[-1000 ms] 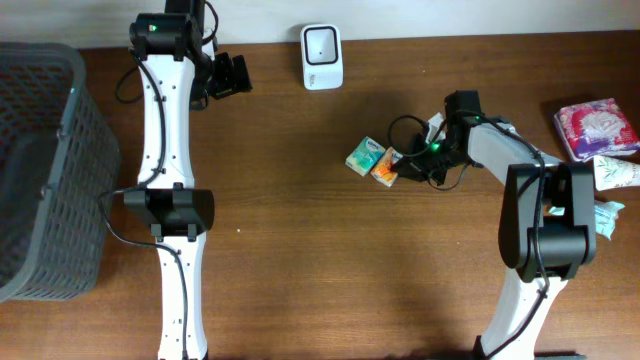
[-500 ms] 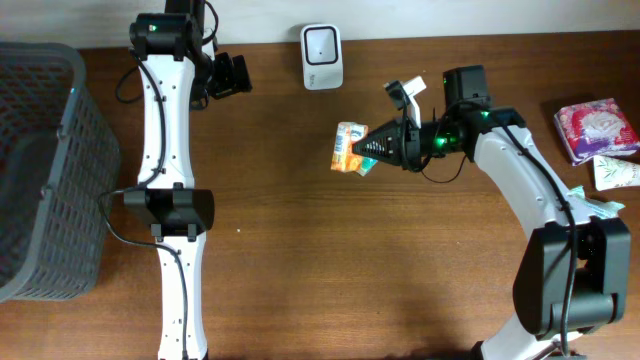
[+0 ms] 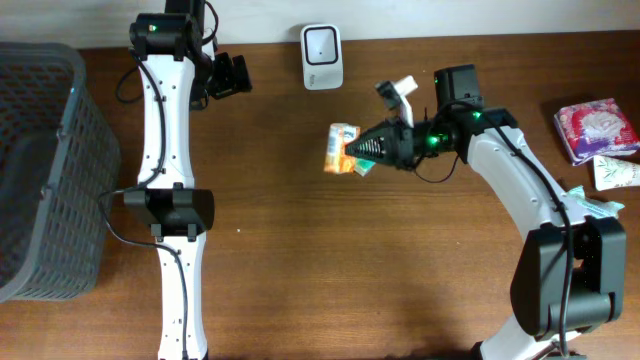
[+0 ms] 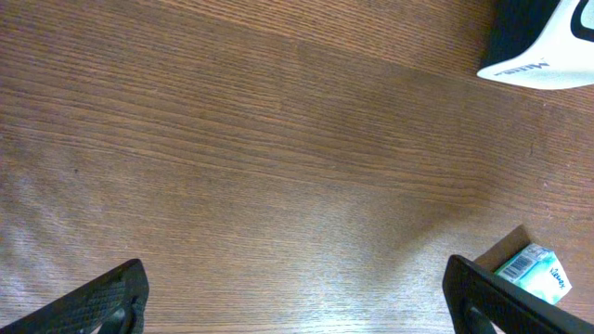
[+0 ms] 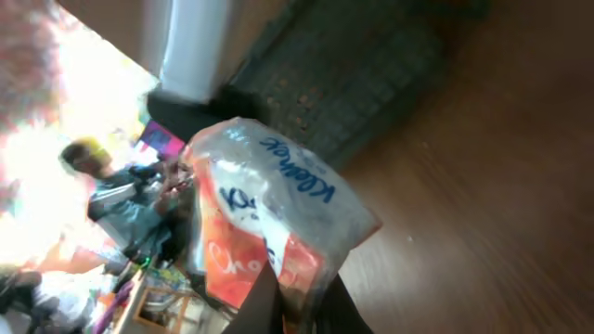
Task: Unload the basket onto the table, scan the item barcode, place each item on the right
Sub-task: 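Hold the orange Kleenex pack up to the scanner with the right gripper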
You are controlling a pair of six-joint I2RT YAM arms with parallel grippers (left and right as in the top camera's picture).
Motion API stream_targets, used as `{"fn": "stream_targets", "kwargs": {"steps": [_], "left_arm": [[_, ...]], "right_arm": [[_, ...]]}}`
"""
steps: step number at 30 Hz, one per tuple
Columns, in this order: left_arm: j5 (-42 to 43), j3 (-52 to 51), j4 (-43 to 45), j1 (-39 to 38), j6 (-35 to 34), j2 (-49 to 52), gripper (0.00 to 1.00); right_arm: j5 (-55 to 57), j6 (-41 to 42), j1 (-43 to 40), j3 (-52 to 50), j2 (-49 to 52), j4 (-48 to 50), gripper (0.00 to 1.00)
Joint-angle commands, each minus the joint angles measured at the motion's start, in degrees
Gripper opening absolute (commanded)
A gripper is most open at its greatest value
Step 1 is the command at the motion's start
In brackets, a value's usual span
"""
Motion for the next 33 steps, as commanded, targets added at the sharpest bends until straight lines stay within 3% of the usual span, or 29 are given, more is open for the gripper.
{"fn": "stream_targets", "kwargs": {"steps": [1, 5, 7, 10, 16, 19, 23, 30, 33], "left_arm": [[-0.59, -0.44, -0.07, 0.0, 0.9, -0.66, 0.99], [-0.59, -0.44, -0.07, -0.02, 0.9, -0.66, 0.99], [-0.59, -0.44, -0.07, 0.0, 0.9, -0.66, 0.99], [-0.59, -0.44, -0.07, 0.0, 0.9, -0.66, 0.99], [-0.59, -0.44, -0.07, 0.0, 0.9, -0.66, 0.99], [-0.59, -0.44, -0.07, -0.04, 0.9, -0.66, 0.99], [-0.59, -0.44, -0.07, -0.04, 0.9, -0.66, 0.99], [-0.59, -0.44, -0.07, 0.0, 0.9, -0.66, 0.99], [-0.59, -0.44, -0.07, -0.02, 0.9, -0.66, 0.99]], "right_arm": [[35.15, 18.58, 2.54, 2.4, 0.5, -0.42, 0.04], [87.58, 15.78, 9.38, 11.85, 0.52, -0.83, 0.04], [97.72, 9.18, 12.09, 11.96, 0.68, 5.51, 0.04], [96.87, 5.07, 12.57, 15.04, 4.55, 14.91, 0.04], [93.79, -8.94, 12.63, 40.09, 25.31, 21.49, 0.04], [90.82, -14.88, 13.05, 40.57, 28.35, 28.63, 0.04], [83.76, -34.45, 14.56, 40.57, 30.29, 29.94, 0.04], [86.16, -37.53, 14.78, 40.52, 34.75, 27.67, 0.04], [86.75, -43.36, 14.78, 40.52, 35.1, 26.53, 0.04]]}}
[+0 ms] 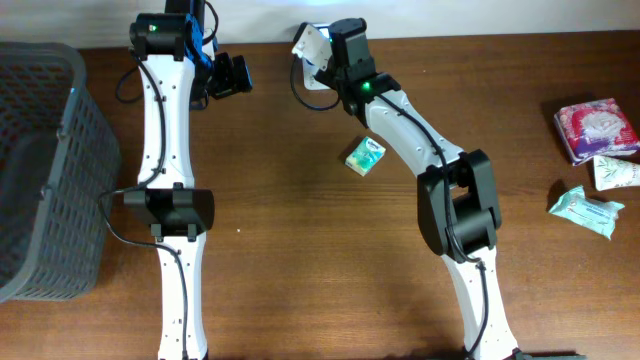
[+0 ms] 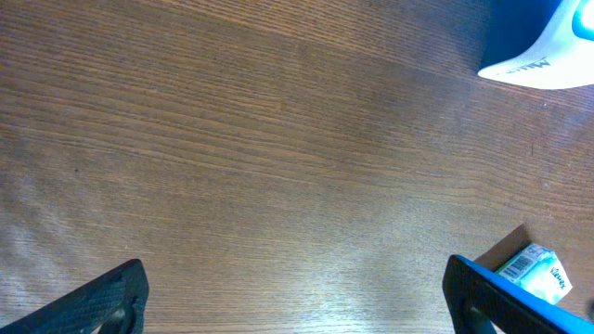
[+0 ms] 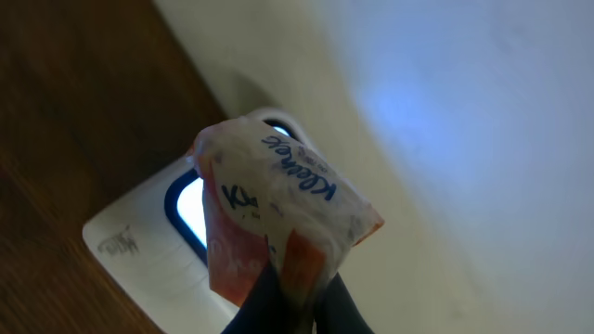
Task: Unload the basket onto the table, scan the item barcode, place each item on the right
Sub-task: 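Hold the orange Kleenex pack up to the scanner with the right gripper, then carry the orange Kleenex pack to the right edge and release it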
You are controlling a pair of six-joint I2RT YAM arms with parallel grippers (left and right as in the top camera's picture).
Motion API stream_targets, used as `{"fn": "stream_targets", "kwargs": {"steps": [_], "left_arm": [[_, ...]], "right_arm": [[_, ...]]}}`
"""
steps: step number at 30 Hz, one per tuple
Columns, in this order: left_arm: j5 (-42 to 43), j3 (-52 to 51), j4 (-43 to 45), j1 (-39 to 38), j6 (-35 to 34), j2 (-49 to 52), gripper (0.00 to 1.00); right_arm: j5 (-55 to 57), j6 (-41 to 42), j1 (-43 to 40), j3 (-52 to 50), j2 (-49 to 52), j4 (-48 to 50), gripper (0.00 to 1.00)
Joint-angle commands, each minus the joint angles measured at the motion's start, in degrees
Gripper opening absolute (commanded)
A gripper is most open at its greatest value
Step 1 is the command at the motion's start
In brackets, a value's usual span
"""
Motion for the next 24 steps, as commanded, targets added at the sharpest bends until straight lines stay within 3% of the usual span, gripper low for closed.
{"fn": "stream_targets", "kwargs": {"steps": [1, 3, 6, 9, 12, 15, 19, 24], "left_arm": [[-0.57, -0.39, -0.04, -0.02, 0.9, -0.66, 0.99], [-0.57, -0.39, -0.04, 0.0, 0.9, -0.66, 0.99], [-0.57, -0.39, -0.04, 0.0, 0.9, -0.66, 0.99], [-0.57, -0.39, -0.04, -0.04, 0.9, -0.66, 0.99], [-0.57, -0.39, -0.04, 0.0, 0.9, -0.66, 0.99], [-0.57, -0.39, -0.04, 0.0, 0.9, -0.66, 0.99], [-0.57, -0.39, -0.04, -0.04, 0.9, -0.66, 0.99], [-0.57, -0.39, -0.04, -0.02, 0.9, -0.66, 0.99]], "right_arm": [[1.49, -6.32, 0.04, 1.51, 0.33, -0.22, 0.04], [3.06, -6.86, 0.04, 1.51, 0.33, -0.07, 0.04], [13.22, 1.18, -0.31, 1.57, -0.98, 3.63, 0.04], [14.99, 19.74, -4.98, 1.6, -6.6, 1.07, 0.04], [14.99, 45.11, -17.0, 1.6, -14.14, -16.04, 0.04], [13.77, 57.02, -28.48, 1.57, -16.15, -36.83, 0.04], [6.12, 58.34, -37.88, 1.29, -14.4, -54.36, 0.04], [6.25, 58.29, -44.48, -2.93, -10.47, -53.7, 0.04]]}}
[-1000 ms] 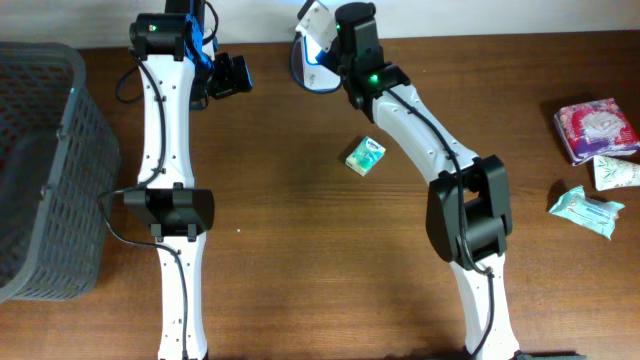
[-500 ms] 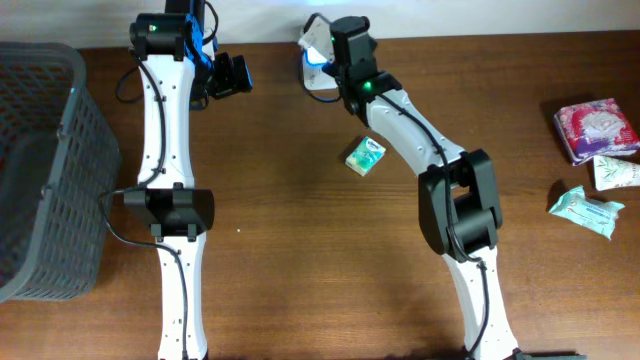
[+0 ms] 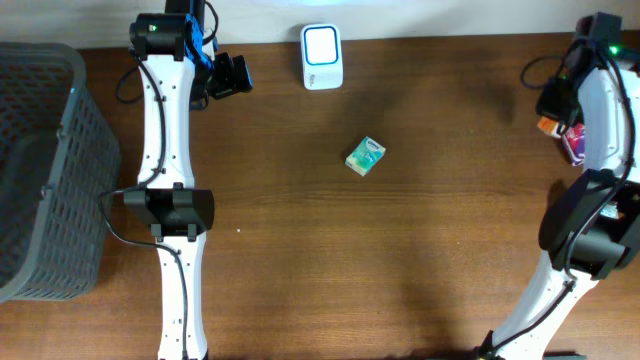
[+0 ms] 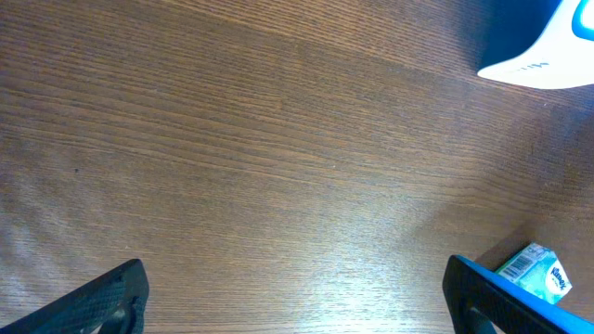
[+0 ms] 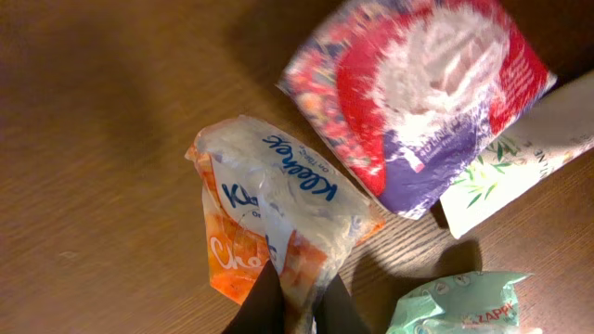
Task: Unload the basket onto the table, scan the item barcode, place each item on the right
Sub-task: 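Carry the orange Kleenex pack to the right edge and release it, then grasp the teal Kleenex pack with the right gripper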
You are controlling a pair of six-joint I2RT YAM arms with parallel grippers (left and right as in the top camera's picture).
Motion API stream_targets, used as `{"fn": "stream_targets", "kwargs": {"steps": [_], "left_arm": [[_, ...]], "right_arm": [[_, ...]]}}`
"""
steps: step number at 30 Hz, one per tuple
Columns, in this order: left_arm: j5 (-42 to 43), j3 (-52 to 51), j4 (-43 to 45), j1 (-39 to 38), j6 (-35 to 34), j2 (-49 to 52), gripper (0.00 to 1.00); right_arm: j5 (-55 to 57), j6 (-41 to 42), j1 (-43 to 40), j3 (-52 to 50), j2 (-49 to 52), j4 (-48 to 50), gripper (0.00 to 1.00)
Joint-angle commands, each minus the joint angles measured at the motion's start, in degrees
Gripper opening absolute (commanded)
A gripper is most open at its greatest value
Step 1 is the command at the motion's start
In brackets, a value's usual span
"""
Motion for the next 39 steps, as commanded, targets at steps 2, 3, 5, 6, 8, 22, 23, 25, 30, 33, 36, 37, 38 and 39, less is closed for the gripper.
{"fn": "stream_targets", "kwargs": {"steps": [2, 3, 5, 6, 8, 22, 23, 25, 30, 33, 36, 37, 38, 39], "left_arm": [[-0.57, -0.39, -0.07, 0.0, 0.9, -0.66, 0.99], [-0.57, -0.39, -0.07, 0.0, 0.9, -0.66, 0.99], [-0.59, -0.39, -0.07, 0.0, 0.9, -0.66, 0.99], [-0.57, -0.39, -0.07, 0.0, 0.9, -0.66, 0.99], [-0.57, -0.39, -0.07, 0.0, 0.9, -0.66, 0.99], [-0.59, -0.39, -0.07, -0.15, 0.9, -0.66, 0.99], [-0.57, -0.39, -0.07, -0.15, 0.9, -0.66, 0.99], [-0.57, -0.39, -0.07, -0.15, 0.9, -0.66, 0.99], [-0.57, -0.39, -0.07, -0.04, 0.9, -0.66, 0.99], [-0.57, -0.39, -0.07, -0.04, 0.9, -0.66, 0.99], [-0.57, -0.39, -0.07, -0.04, 0.9, -0.66, 0.99], [-0.57, -0.39, -0.07, -0.04, 0.9, -0.66, 0.99], [-0.57, -0.39, -0.07, -0.04, 0.9, -0.66, 0.99], [-0.57, -0.39, -0.07, -0.04, 0.9, -0.66, 0.99]], "right_arm": [[-2.12, 0.83, -3.65, -3.1, 2.95, 2.75, 0.65], [-3.34, 0.83, -3.74, -3.06, 2.93, 2.78, 0.77], [-10.95, 0.57, -3.72, -3.06, 2.89, 2.71, 0.82], [-17.94, 0.22, -3.61, -3.06, 2.82, 2.71, 0.86], [-32.04, -4.35, -2.25, -3.04, 2.82, 3.04, 0.99], [-44.44, -1.18, 22.16, -3.08, 3.37, 7.74, 0.99], [-43.98, 2.64, 24.02, -3.08, 4.22, 4.44, 0.99], [-43.15, 3.43, 26.14, -3.34, 4.98, 1.18, 0.99], [-30.01, 14.6, 28.85, -4.52, 5.25, -3.13, 0.72], [-31.43, 17.4, 30.12, -9.57, 5.29, 0.28, 0.72], [-34.45, 19.5, 31.61, -14.53, 5.4, 7.06, 0.68], [-34.53, 21.05, 32.22, -16.37, 5.4, 9.18, 0.65], [-34.58, 22.01, 32.54, -17.42, 5.44, 10.36, 0.62], [-34.6, 23.26, 33.11, -19.5, 5.44, 13.0, 0.57]]}}
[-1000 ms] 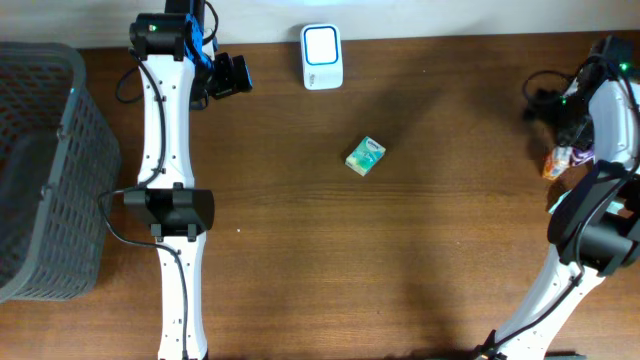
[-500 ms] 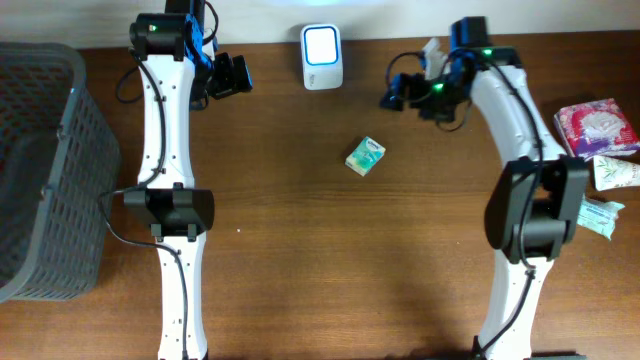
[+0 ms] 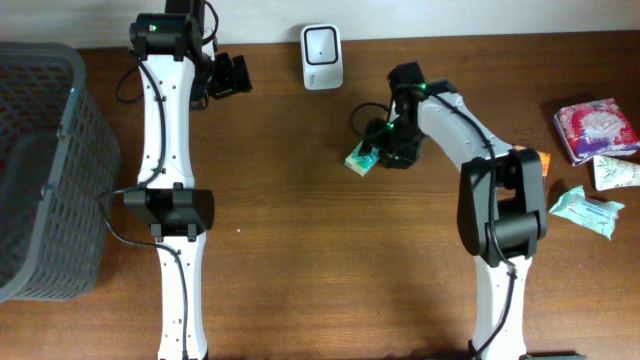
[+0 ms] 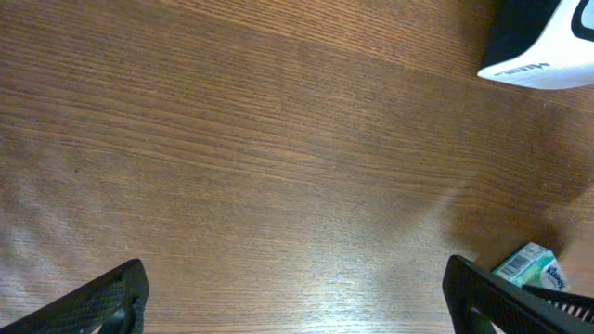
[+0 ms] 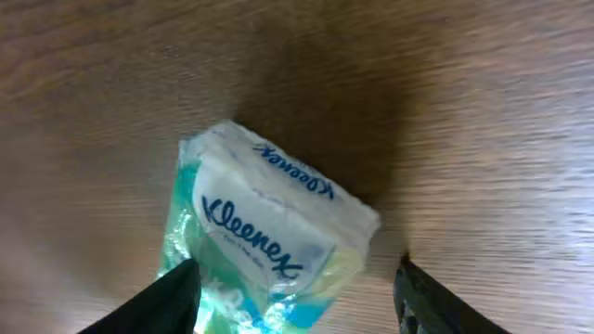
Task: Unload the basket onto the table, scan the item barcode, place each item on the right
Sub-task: 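Grasp the teal Kleenex pack with the right gripper, then hold the teal Kleenex pack up to the scanner with the right gripper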
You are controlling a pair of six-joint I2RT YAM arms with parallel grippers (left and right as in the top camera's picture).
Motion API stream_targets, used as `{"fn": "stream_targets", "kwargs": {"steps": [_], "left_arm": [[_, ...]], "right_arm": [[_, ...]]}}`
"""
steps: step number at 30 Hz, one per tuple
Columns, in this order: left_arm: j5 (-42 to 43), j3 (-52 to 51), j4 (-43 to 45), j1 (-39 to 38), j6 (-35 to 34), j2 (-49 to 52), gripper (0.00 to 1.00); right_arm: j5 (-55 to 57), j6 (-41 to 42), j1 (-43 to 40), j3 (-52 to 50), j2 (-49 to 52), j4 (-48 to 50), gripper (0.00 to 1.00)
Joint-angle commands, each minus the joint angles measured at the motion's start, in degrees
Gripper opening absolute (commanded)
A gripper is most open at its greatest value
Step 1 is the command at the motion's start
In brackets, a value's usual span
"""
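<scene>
A green Kleenex pack (image 3: pixel 362 158) lies flat on the table below the white scanner (image 3: pixel 322 43), which stands at the back edge. My right gripper (image 3: pixel 382 152) is down at the pack and open. In the right wrist view the pack (image 5: pixel 269 237) lies between the two spread fingers (image 5: pixel 172 299), and I cannot tell whether they touch it. My left gripper (image 3: pixel 232 75) stays open at the back left, over bare wood. The left wrist view shows its wide-apart fingertips (image 4: pixel 107 299), a corner of the scanner (image 4: pixel 543 51) and the green pack (image 4: pixel 531 263).
A grey mesh basket (image 3: pixel 40 170) fills the left edge. At the right lie a red-purple pack (image 3: pixel 595 128), a white-green pack (image 3: pixel 617 172) and a teal pack (image 3: pixel 587 212). An orange bit (image 3: pixel 544 158) shows behind the right arm.
My right gripper was shut on the orange Kleenex pack over the pile at the right. Now it is open at the green pack in the table's middle, without the orange pack. The left arm is unchanged.
My right gripper held the orange Kleenex pack above the table's middle, then up at the scanner, then over the pile of packs at the far right. Now it is empty and open around the green pack. The left arm stayed still throughout.
</scene>
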Motion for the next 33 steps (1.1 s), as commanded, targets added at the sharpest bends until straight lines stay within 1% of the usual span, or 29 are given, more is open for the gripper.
{"fn": "stream_targets", "kwargs": {"steps": [1, 3, 6, 8, 10, 11, 13, 15, 16, 20, 23, 27, 28, 30, 31, 32, 33], "left_arm": [[-0.57, -0.39, -0.11, -0.04, 0.87, -0.66, 0.99], [-0.57, -0.39, -0.11, -0.04, 0.9, -0.66, 0.99], [-0.59, -0.39, -0.11, -0.04, 0.9, -0.66, 0.99], [-0.57, -0.39, -0.11, -0.04, 0.9, -0.66, 0.99], [-0.57, -0.39, -0.11, -0.04, 0.9, -0.66, 0.99], [-0.57, -0.39, -0.11, -0.04, 0.9, -0.66, 0.99], [-0.57, -0.39, -0.11, -0.04, 0.9, -0.66, 0.99], [-0.57, -0.39, -0.11, -0.04, 0.9, -0.66, 0.99], [-0.57, -0.39, -0.11, -0.04, 0.9, -0.66, 0.99], [-0.57, -0.39, -0.11, -0.04, 0.9, -0.66, 0.99], [-0.57, -0.39, -0.11, 0.0, 0.9, -0.66, 0.99], [-0.57, -0.39, -0.11, -0.07, 0.9, -0.66, 0.99], [-0.59, -0.39, -0.11, -0.04, 0.9, -0.66, 0.99], [-0.59, -0.39, -0.11, -0.04, 0.9, -0.66, 0.99], [-0.57, -0.39, -0.11, -0.04, 0.9, -0.66, 0.99], [-0.57, -0.39, -0.11, 0.0, 0.9, -0.66, 0.99], [-0.57, -0.39, -0.11, 0.0, 0.9, -0.66, 0.99]], "right_arm": [[-0.22, 3.74, 1.68, -5.14, 0.72, 4.74, 0.48], [-0.17, 3.69, 1.84, -6.54, 0.66, 6.01, 0.04], [-3.85, 1.66, 0.7, -3.96, -1.49, 5.75, 0.04], [-6.8, -2.51, -0.81, -0.17, -4.94, 5.42, 0.04], [-9.33, -9.07, -1.97, 2.73, -8.37, 5.46, 0.04], [-13.68, -18.95, -2.29, 3.85, -10.23, 6.34, 0.04], [-22.6, -29.2, -2.47, 3.89, -11.04, 7.41, 0.04], [-41.48, -41.99, -3.13, 3.87, -10.78, 7.5, 0.04], [-48.02, -43.74, -3.41, 3.87, -10.58, 7.87, 0.04], [-61.81, -43.5, -3.48, 3.87, -10.47, 7.98, 0.04], [-65.05, -43.32, -3.52, 3.87, -10.47, 8.0, 0.04], [-63.34, -41.13, -3.5, 3.87, -10.47, 7.98, 0.04], [-59.45, -38.86, -3.45, 3.87, -10.47, 8.0, 0.04], [-45.83, -33.09, -2.6, 3.87, -10.47, 8.2, 0.04], [-36.92, -30.16, -1.77, 3.89, -10.47, 8.68, 0.04], [-20.96, -27.78, -0.04, 3.93, -10.49, 10.21, 0.04], [-7.93, -27.89, 1.6, 4.17, -10.49, 11.69, 0.04]]}}
